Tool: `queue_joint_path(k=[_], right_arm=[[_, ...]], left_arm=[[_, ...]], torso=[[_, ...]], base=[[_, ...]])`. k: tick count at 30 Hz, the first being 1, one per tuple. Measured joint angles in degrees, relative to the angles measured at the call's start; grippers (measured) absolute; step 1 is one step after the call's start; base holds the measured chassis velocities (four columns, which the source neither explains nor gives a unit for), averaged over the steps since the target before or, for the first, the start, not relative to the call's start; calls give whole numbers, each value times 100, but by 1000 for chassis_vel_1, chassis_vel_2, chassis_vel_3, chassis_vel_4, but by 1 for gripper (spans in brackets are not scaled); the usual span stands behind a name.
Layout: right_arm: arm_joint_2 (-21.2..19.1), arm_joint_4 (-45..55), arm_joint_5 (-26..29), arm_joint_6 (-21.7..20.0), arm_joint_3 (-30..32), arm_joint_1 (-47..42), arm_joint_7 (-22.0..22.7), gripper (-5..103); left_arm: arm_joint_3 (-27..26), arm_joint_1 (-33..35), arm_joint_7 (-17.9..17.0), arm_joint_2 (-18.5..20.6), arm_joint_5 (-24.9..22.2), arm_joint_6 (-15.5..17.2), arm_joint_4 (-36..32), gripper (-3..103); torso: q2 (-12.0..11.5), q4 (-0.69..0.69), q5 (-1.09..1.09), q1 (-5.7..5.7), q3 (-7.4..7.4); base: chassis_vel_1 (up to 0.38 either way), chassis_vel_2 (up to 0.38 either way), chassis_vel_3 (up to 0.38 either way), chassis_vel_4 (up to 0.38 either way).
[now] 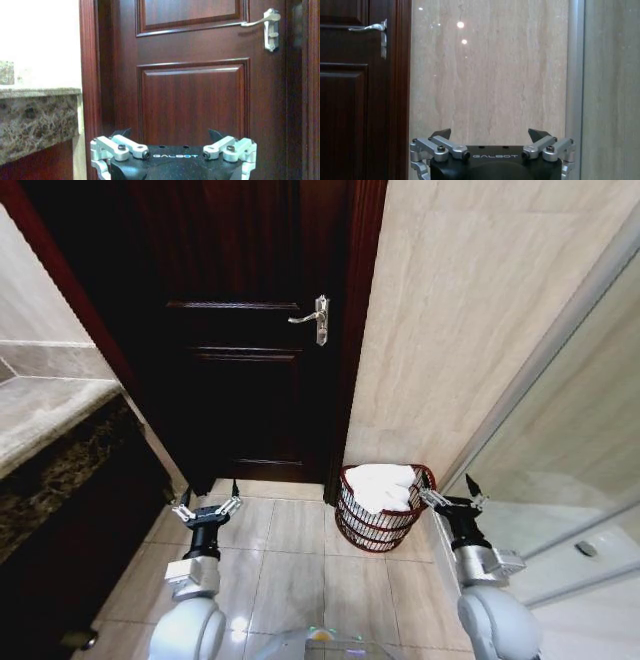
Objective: Discard the used towel into the hamper.
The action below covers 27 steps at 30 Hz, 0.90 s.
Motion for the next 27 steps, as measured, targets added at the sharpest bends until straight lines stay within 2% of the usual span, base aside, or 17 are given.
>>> queue_joint_path(k=[13, 27], right_arm=[[184, 266, -103, -196, -172, -38, 86, 100], [68, 549, 40, -430, -376, -113, 110, 100]], left_arm=[[8, 149, 90, 15, 10, 39, -208, 100], [43, 188, 99, -12, 67, 21, -331, 100]], torso=[[319, 0, 0, 127, 194], [626, 0, 0, 255, 372]], base=[[0, 0, 0, 0], [0, 0, 0, 0]])
